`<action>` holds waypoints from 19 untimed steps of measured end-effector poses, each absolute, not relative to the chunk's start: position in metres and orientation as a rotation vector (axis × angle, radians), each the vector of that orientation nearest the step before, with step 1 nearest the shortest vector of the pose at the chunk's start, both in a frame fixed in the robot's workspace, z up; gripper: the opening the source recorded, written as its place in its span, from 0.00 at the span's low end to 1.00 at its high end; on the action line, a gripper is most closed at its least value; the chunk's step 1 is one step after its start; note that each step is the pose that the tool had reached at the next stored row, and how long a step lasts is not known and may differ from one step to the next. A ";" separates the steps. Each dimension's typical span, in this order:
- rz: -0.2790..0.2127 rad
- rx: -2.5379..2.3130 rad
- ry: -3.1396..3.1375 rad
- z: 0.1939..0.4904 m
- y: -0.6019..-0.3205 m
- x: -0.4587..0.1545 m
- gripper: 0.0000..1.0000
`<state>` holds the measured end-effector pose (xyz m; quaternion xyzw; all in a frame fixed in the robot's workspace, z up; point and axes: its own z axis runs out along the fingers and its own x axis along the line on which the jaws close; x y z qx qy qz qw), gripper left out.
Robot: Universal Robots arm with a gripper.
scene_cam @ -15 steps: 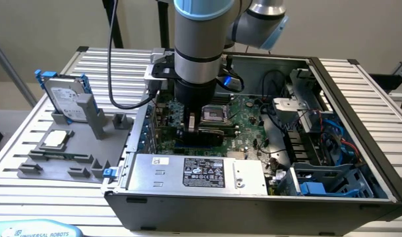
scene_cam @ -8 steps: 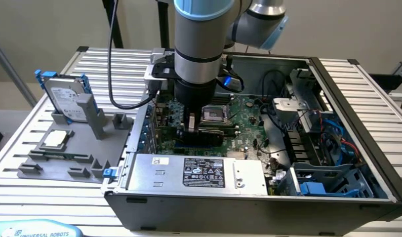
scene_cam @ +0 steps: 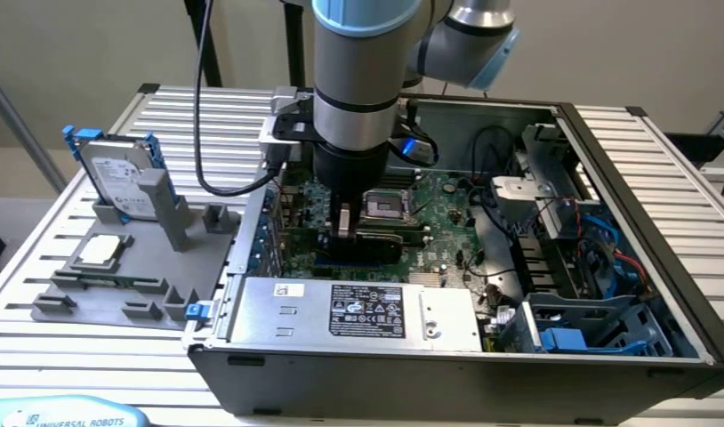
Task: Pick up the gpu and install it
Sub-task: 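Insert the gpu into the slot, then press down on the gpu until it lock into place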
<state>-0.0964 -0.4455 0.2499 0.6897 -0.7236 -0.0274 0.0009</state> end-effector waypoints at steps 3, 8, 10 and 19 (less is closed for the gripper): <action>-0.085 2.166 -2.272 0.248 -0.445 -0.096 0.27; -0.084 2.164 -2.271 0.246 -0.446 -0.096 0.27; -0.085 2.165 -2.272 0.246 -0.445 -0.096 0.27; -0.085 2.165 -2.272 0.265 -0.445 -0.096 0.35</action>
